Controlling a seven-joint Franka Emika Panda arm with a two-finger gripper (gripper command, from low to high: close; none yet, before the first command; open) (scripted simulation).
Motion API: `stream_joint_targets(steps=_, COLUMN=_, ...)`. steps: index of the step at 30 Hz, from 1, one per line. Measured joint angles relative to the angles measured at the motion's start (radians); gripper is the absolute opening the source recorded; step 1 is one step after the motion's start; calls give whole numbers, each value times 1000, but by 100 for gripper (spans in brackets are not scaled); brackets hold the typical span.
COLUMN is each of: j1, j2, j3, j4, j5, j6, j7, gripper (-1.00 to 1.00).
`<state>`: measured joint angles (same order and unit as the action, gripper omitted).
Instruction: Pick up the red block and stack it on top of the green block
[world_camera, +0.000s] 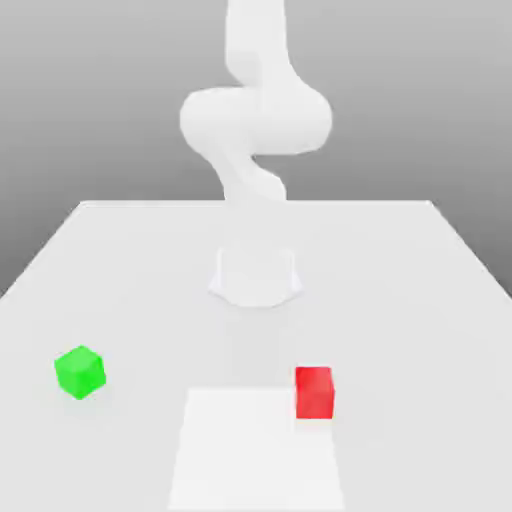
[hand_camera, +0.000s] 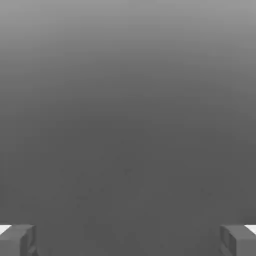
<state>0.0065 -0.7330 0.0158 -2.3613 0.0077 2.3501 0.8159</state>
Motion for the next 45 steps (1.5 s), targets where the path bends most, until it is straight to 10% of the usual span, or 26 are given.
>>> stream_joint_targets(steps=17, j1=65, j2=611, j3=140, j4=-497, j5=31, j6=439, j7=161, gripper=0)
stream_joint_targets(steps=24, j1=132, j2=901, j3=54, j4=-496, j5=-100, j6=675, j7=269, gripper=0)
stream_joint_targets(steps=25, j1=146, j2=925, j3=38, j4=-493, j5=-108, j6=696, j7=276, gripper=-100)
stream_joint_targets(steps=39, j1=138, j2=696, j3=78, j4=-526, j5=1, j6=501, j7=197, gripper=-100)
stream_joint_targets(steps=45, j1=-32, j2=639, j3=-74, j4=-496, j5=-26, j6=418, j7=103, gripper=-100)
